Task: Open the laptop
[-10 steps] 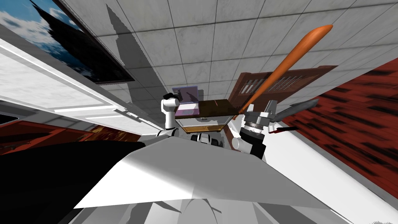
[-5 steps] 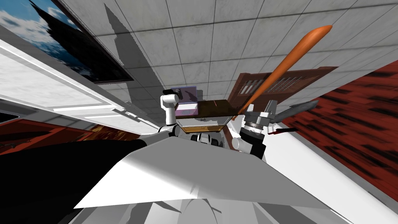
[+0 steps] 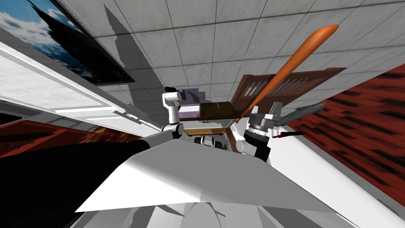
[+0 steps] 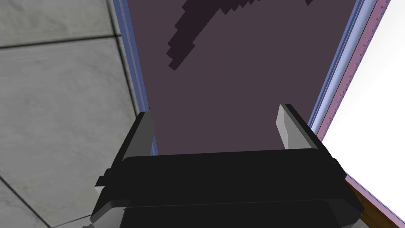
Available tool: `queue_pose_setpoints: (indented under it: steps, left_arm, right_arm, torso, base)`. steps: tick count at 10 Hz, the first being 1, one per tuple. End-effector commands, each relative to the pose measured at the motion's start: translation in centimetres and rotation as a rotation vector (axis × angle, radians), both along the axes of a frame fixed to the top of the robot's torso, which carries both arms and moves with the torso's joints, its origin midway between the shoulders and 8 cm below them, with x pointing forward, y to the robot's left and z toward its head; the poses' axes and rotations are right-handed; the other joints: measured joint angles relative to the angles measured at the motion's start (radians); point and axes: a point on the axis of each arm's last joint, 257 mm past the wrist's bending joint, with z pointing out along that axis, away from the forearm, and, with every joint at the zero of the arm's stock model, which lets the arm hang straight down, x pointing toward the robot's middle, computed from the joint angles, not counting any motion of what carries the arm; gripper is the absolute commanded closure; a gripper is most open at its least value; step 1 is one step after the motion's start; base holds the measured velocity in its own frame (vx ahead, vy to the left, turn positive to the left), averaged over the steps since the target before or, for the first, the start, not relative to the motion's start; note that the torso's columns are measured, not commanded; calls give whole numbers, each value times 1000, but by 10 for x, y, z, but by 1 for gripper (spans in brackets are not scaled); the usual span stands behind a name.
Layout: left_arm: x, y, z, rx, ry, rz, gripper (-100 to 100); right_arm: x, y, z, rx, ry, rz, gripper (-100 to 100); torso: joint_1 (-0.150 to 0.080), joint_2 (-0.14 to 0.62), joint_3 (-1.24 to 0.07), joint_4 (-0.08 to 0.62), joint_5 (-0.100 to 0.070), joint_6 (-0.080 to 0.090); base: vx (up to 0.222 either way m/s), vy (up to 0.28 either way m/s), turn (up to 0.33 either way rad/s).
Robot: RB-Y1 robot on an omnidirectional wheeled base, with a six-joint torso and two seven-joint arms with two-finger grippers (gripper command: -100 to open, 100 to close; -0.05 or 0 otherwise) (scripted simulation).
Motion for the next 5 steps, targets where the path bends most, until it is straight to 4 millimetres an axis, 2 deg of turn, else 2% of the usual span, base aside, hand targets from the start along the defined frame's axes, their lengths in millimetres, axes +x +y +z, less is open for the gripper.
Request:
queue_pose_setpoints:
  steps: [1,2,5]
  left_arm:
    - [1,-2,2,-1,45,-7,-100]
    - [3,-4,10,3,60,-11,-100]
    - [3,-6,11,1,101,-17,-100]
  right_arm:
    - [0,0,0,0,0,0,0]
    - [0,0,0,0,0,0,0]
    - [0,0,0,0,0,0,0]
  torso:
    - [-1,0,0,0,0,0]
    - [-1,0,0,0,0,0]
    - [0,0,0,0,0,0]
  base:
    - [30,-49,19]
    - [25,-51,26]
    - [24,-41,18]
